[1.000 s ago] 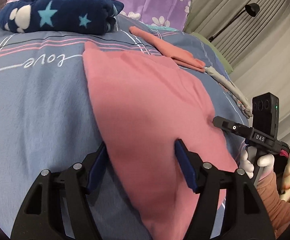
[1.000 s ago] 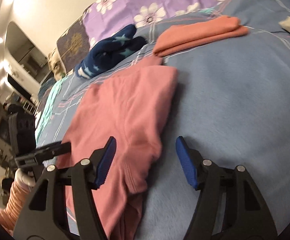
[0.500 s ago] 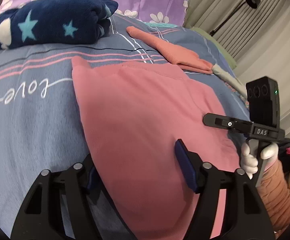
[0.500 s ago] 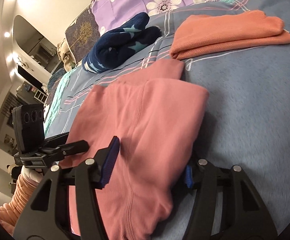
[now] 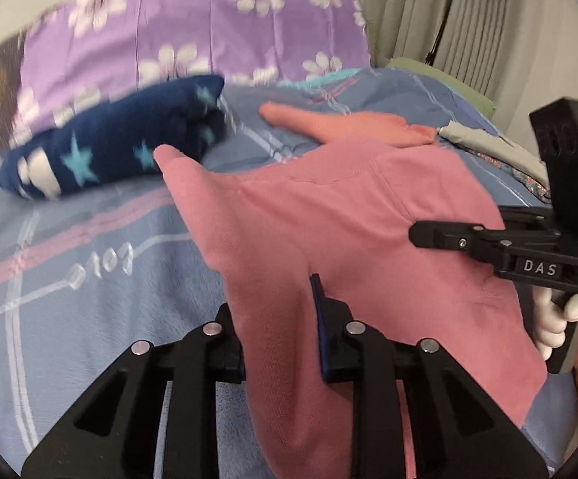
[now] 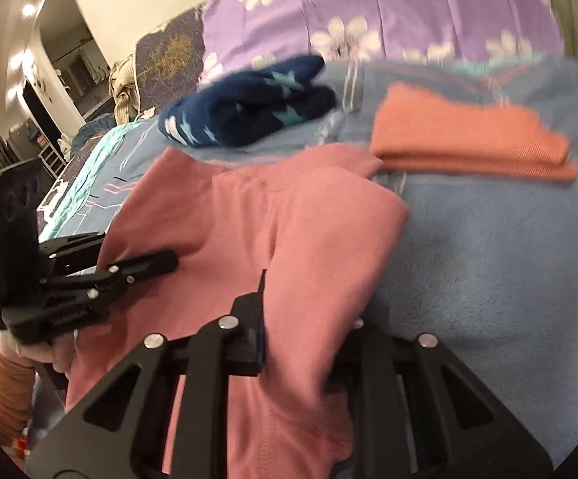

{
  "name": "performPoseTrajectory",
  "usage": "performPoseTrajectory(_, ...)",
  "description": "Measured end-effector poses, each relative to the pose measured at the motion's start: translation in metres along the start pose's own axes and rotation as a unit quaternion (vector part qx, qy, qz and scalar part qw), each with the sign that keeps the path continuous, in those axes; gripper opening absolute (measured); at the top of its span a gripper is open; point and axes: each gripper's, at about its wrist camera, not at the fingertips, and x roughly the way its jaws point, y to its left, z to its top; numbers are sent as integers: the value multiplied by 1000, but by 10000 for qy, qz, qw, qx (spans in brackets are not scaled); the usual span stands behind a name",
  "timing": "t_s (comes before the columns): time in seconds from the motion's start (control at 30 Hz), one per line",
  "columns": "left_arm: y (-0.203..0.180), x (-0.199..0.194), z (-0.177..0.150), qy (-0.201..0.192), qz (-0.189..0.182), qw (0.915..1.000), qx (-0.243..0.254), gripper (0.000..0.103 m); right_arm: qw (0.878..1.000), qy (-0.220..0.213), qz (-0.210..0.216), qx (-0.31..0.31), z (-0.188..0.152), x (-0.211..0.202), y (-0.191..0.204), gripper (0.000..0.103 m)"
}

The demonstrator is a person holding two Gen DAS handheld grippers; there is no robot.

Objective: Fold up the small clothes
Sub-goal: 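Lift the folded pink shirt with the right gripper and carry it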

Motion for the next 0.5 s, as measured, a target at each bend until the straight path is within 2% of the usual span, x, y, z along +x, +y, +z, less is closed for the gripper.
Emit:
performPoseTrajectory(0.17, -6, -40, 14, -392, -75, 9992, -13, 25, 9966, -699, -140, -423, 2, -51, 22, 17)
performPoseTrajectory(0.37, -37, -81, 29, -759, 39, 9968, 230, 22, 9918, -1212, -142, -383, -4, -103, 31, 17)
performPoseTrajectory(0.5, -58, -106, 43, -964, -22, 9948, 330, 21, 9849, -1578, -299, -646, -2, -145, 42, 17)
